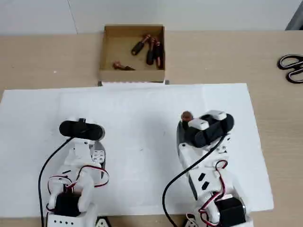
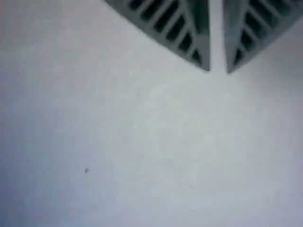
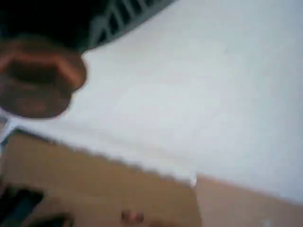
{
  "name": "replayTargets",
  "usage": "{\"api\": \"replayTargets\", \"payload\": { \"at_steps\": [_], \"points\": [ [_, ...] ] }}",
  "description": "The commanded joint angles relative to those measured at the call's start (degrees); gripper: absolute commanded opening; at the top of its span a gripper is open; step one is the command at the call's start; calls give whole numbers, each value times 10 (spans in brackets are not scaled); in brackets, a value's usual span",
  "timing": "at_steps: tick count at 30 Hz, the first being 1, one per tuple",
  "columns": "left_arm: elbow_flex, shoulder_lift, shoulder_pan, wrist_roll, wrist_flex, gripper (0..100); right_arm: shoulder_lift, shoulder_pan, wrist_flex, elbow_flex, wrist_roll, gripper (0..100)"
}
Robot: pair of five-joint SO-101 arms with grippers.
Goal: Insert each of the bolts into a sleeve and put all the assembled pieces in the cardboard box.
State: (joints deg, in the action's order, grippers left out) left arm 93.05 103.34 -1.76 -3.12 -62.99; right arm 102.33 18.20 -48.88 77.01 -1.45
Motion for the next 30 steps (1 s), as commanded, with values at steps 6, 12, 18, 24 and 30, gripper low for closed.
{"api": "replayTargets", "payload": {
  "at_steps": [6,12,18,24,30],
  "points": [
    [-2,4,1,1,12,6,-10,-4,164,28,7,4],
    [-2,4,2,0,12,6,-147,-4,273,-19,33,4],
    [-2,4,2,0,12,6,-382,0,372,-128,32,4],
    [-2,4,3,-3,12,6,-612,0,423,-283,34,4],
    [-2,4,32,-30,12,6,-849,0,454,-463,35,4]
  ]
}}
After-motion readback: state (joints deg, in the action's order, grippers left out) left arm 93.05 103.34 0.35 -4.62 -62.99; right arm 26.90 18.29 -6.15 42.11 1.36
